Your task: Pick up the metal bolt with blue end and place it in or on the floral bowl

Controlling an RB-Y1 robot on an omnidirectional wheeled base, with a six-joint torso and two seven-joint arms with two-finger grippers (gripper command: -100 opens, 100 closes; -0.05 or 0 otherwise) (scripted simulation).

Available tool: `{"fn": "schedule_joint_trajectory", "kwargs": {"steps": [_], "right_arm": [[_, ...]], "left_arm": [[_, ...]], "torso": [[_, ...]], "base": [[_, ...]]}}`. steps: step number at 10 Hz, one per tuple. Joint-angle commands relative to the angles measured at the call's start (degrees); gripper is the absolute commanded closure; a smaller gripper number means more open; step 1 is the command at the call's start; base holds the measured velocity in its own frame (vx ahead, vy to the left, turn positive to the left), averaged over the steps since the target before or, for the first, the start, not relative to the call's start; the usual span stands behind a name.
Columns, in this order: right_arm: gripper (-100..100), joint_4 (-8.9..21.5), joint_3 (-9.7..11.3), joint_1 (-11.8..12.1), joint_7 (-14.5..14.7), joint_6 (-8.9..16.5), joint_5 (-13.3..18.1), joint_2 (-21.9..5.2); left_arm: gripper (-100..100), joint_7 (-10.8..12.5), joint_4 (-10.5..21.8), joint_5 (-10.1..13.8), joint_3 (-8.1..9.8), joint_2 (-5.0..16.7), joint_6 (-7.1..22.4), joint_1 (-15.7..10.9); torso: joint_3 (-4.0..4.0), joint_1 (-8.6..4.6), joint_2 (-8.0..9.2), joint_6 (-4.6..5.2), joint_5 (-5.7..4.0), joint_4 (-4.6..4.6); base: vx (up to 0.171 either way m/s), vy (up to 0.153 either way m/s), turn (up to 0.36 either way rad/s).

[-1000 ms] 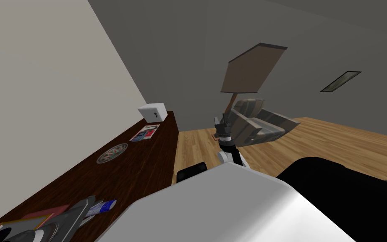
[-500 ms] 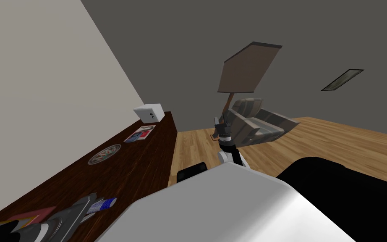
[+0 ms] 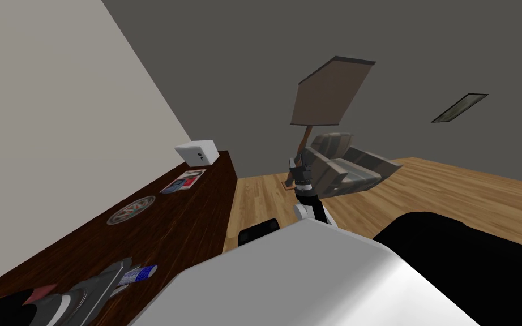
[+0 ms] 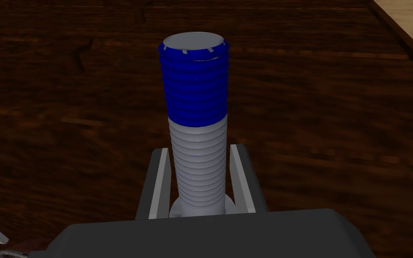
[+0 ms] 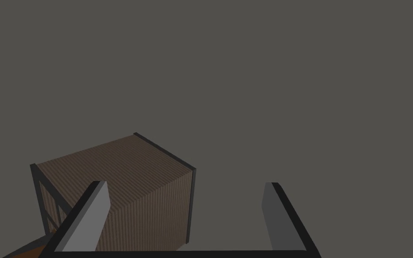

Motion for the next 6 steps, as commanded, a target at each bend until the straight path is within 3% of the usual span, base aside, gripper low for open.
{"fn": "schedule_joint_trajectory", "kwargs": {"steps": [1,2,3,4,5,6], "right_arm": [[0,0.0,0.0,0.0,0.0,0.0,0.0,0.0],[0,0.0,0.0,0.0,0.0,0.0,0.0,0.0],[0,0.0,0.0,0.0,0.0,0.0,0.0,0.0],[0,0.0,0.0,0.0,0.0,0.0,0.0,0.0],[0,0.0,0.0,0.0,0.0,0.0,0.0,0.0],[0,0.0,0.0,0.0,0.0,0.0,0.0,0.0]], "left_arm": [[100,-1.5,1.6,1.1,-2.7,0.2,1.6,-2.9],[100,-1.5,1.6,1.1,-2.7,0.2,1.6,-4.0],[100,-3.0,3.1,2.3,-5.05,0.4,3.1,-6.0],[100,-3.0,3.1,2.3,-5.05,0.4,3.1,-7.3],[100,-4.5,4.7,3.6,-7.29,0.6,4.7,-9.2],[100,-4.5,4.7,3.6,-7.49,0.6,4.7,-10.8]], "torso": [[0.0,0.0,0.0,0.0,0.0,0.0],[-0.02,-0.05,-0.03,-0.01,0.02,-0.02],[-0.02,-0.04,-0.03,0.01,-0.01,-0.01],[-0.02,-0.07,-0.03,0.0,0.0,-0.02],[-0.02,0.02,-0.04,0.0,-0.02,-0.01],[-0.05,0.04,-0.07,0.0,0.02,-0.03]], "base": [[0.007,-0.109,-0.021],[0.004,-0.1,0.001],[0.003,-0.107,-0.031],[0.007,-0.079,-0.002],[0.017,-0.08,-0.034],[0.006,-0.068,-0.003]]}}
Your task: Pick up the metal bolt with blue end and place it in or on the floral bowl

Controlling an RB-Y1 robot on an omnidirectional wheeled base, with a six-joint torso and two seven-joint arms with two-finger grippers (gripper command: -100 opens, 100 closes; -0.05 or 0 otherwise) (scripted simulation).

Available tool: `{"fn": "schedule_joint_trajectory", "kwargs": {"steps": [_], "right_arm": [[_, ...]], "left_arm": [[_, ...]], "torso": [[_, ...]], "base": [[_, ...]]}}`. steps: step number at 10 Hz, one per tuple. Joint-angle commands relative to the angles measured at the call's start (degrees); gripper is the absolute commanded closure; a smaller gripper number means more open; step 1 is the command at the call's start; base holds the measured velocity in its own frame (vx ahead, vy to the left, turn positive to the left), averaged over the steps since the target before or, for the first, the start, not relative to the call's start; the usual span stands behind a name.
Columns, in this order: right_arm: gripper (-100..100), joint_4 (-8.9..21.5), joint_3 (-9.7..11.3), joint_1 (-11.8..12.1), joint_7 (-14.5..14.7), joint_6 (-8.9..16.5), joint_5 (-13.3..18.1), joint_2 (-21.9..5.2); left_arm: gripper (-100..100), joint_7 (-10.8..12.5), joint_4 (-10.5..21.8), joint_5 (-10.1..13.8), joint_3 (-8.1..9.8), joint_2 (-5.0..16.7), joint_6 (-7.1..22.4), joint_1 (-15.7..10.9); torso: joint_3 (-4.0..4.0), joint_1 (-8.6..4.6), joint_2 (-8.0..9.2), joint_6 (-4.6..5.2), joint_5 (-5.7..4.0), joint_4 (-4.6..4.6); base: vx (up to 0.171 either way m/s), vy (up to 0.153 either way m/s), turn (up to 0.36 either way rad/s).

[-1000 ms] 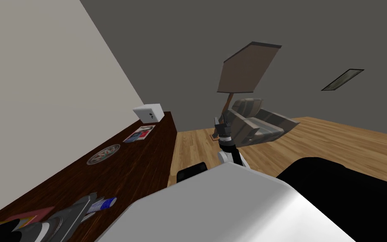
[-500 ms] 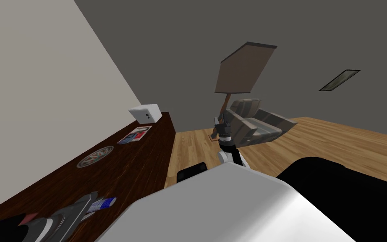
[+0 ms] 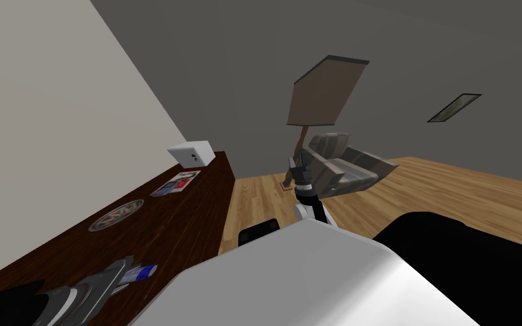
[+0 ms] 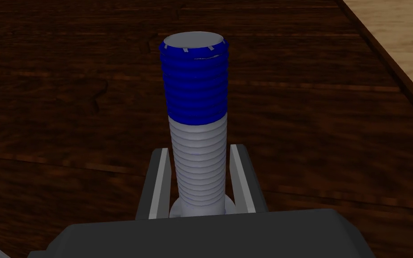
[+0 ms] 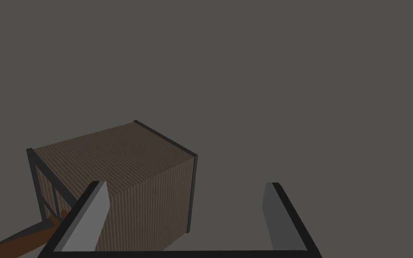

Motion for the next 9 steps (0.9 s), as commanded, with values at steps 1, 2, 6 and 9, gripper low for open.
{"fn": "schedule_joint_trajectory", "kwargs": {"steps": [1,2,6,9], "right_arm": [[0,0.0,0.0,0.0,0.0,0.0,0.0,0.0],[0,0.0,0.0,0.0,0.0,0.0,0.0,0.0],[0,0.0,0.0,0.0,0.0,0.0,0.0,0.0],[0,0.0,0.0,0.0,0.0,0.0,0.0,0.0]], "left_arm": [[100,-2.0,1.9,1.7,-2.58,0.1,2.0,-2.9],[100,-2.0,1.9,1.7,-2.58,0.1,2.0,-4.4],[100,-5.2,5.8,4.5,-7.74,0.6,5.1,-11.4],[100,-8.3,10.0,7.6,-12.95,1.2,8.2,-16.9]], "torso": [[0.0,0.0,0.0,0.0,0.0,0.0],[-0.01,0.0,-0.01,-0.02,0.01,-0.01],[-0.01,0.1,-0.01,-0.01,0.02,-0.02],[-0.01,0.14,-0.02,0.01,0.0,0.0]], "base": [[0.014,-0.07,-0.032],[0.013,-0.051,-0.008],[0.009,-0.046,-0.029],[0.015,-0.032,-0.037]]}}
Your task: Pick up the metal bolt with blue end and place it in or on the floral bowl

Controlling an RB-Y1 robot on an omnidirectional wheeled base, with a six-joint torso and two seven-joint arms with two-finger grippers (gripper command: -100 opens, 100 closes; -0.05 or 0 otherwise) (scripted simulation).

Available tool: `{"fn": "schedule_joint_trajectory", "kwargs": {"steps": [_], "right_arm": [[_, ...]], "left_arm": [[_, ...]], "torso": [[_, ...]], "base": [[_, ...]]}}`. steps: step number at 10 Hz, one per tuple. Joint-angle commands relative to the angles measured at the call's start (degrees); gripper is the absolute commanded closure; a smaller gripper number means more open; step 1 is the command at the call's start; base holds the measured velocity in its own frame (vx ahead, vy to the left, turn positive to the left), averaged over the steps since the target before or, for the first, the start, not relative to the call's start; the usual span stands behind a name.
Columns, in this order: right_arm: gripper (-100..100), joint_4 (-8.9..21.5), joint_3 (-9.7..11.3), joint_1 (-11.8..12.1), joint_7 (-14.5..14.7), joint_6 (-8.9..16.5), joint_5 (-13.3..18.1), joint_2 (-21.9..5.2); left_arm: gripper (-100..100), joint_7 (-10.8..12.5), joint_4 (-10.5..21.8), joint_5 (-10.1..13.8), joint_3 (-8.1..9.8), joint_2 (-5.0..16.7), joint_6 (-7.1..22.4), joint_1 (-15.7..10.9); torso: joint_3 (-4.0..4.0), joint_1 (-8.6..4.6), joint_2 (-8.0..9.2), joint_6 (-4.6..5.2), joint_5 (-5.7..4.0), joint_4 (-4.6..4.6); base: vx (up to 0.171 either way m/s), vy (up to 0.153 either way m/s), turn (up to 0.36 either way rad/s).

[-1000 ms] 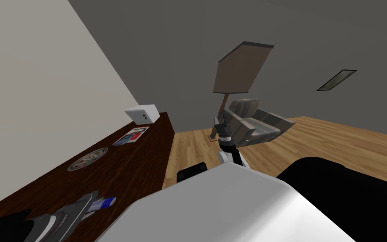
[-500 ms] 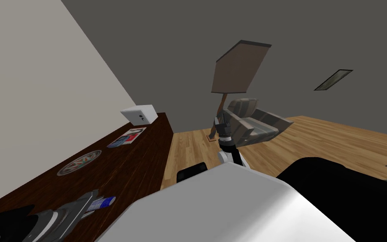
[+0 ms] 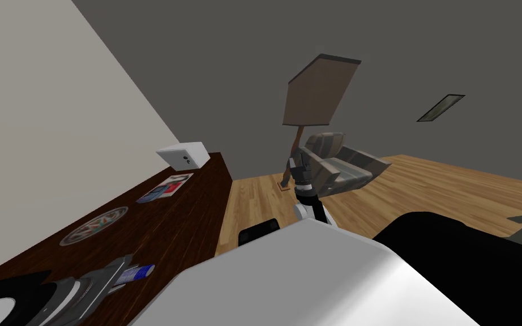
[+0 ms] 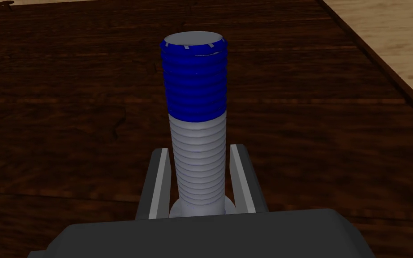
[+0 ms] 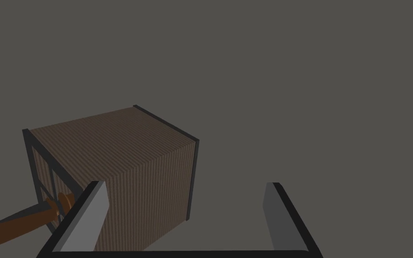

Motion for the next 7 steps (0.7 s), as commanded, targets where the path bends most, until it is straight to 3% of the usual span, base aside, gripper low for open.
{"fn": "schedule_joint_trajectory", "kwargs": {"steps": [1,2,4,5,6,7], "right_arm": [[0,0.0,0.0,0.0,0.0,0.0,0.0,0.0],[0,0.0,0.0,0.0,0.0,0.0,0.0,0.0],[0,0.0,0.0,0.0,0.0,0.0,0.0,0.0],[0,0.0,0.0,0.0,0.0,0.0,0.0,0.0],[0,0.0,0.0,0.0,0.0,0.0,0.0,0.0],[0,0.0,0.0,0.0,0.0,0.0,0.0,0.0]], "left_arm": [[100,-1.0,1.3,0.9,-1.67,0.3,0.9,-2.9],[100,-2.5,3.5,2.5,-4.27,0.6,2.5,-5.0],[100,-2.5,3.5,2.5,-4.27,0.6,2.5,-7.4],[100,-4.1,5.8,4.0,-6.86,0.9,4.0,-10.2],[100,-4.1,5.8,4.0,-6.86,0.9,4.0,-11.1],[100,-5.6,8.1,5.6,-9.43,1.2,5.4,-13.2]], "torso": [[0.0,0.0,0.0,0.0,0.0,0.0],[0.01,0.02,0.0,0.02,-0.01,0.02],[0.01,0.07,0.0,0.02,-0.02,0.02],[0.02,0.07,0.01,0.04,-0.01,0.04],[0.02,0.09,0.01,0.01,-0.01,0.03],[0.03,0.09,0.02,0.02,-0.01,0.04]], "base": [[0.011,-0.02,-0.016],[0.015,-0.014,-0.051],[0.006,-0.003,-0.01],[0.012,-0.001,-0.048],[0.013,0.001,-0.03],[0.016,0.007,-0.066]]}}
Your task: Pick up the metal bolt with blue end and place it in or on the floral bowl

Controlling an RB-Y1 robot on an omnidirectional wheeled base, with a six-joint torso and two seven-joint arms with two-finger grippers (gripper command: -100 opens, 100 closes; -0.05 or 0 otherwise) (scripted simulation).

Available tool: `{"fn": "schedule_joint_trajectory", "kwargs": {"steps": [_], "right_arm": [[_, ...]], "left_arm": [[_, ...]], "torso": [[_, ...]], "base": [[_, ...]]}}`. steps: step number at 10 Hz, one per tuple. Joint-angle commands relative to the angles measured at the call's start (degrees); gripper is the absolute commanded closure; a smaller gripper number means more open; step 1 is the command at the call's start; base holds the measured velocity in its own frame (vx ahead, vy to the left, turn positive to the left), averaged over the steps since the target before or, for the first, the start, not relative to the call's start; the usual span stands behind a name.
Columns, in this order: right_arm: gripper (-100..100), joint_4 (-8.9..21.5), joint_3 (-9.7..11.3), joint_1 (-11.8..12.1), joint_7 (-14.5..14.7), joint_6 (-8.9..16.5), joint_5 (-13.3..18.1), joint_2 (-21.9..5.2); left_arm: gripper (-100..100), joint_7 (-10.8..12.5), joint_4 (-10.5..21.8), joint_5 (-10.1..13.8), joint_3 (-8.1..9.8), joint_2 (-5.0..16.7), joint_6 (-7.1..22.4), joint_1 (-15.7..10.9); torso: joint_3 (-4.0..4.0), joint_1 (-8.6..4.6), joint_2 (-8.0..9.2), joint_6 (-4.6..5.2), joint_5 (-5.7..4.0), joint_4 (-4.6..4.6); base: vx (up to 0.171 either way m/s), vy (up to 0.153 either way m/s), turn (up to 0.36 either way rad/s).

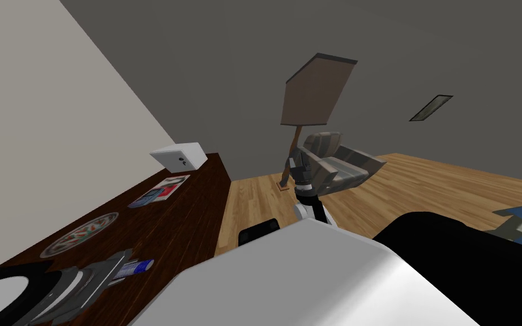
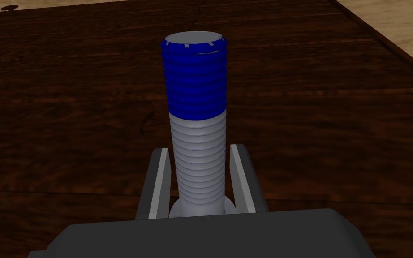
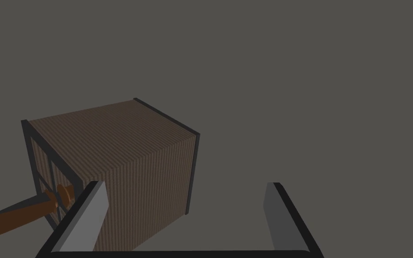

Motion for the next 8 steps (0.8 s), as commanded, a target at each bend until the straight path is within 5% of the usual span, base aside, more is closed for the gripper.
{"fn": "schedule_joint_trajectory", "kwargs": {"steps": [1,2,3,4,5,8], "right_arm": [[0,0.0,0.0,0.0,0.0,0.0,0.0,0.0],[0,0.0,0.0,0.0,0.0,0.0,0.0,0.0],[0,0.0,0.0,0.0,0.0,0.0,0.0,0.0],[0,0.0,0.0,0.0,0.0,0.0,0.0,0.0],[0,0.0,0.0,0.0,0.0,0.0,0.0,0.0],[0,0.0,0.0,0.0,0.0,0.0,0.0,0.0]], "left_arm": [[100,-0.9,1.1,0.8,-1.13,0.2,0.9,-2.6],[100,-2.4,3.5,2.3,-3.62,0.5,2.3,-4.3],[100,-2.4,3.5,2.3,-3.66,0.5,2.3,-6.2],[100,-3.8,5.9,3.8,-6.14,0.8,3.7,-7.8],[100,-3.8,5.9,3.8,-6.14,0.8,3.7,-9.7],[100,-6.5,10.6,6.7,-10.77,1.4,6.3,-14.4]], "torso": [[0.0,0.0,0.0,0.0,0.0,0.0],[0.01,0.0,0.0,0.01,-0.01,0.02],[0.0,0.07,0.0,-0.01,0.0,0.0],[0.01,0.06,0.01,0.01,0.0,0.02],[0.0,0.11,0.0,-0.02,0.0,0.01],[0.02,0.09,0.01,0.0,0.0,0.02]], "base": [[0.013,0.012,-0.016],[0.016,0.028,-0.047],[0.011,0.028,-0.027],[0.017,0.036,-0.058],[0.015,0.035,-0.02],[0.013,0.046,-0.054]]}}
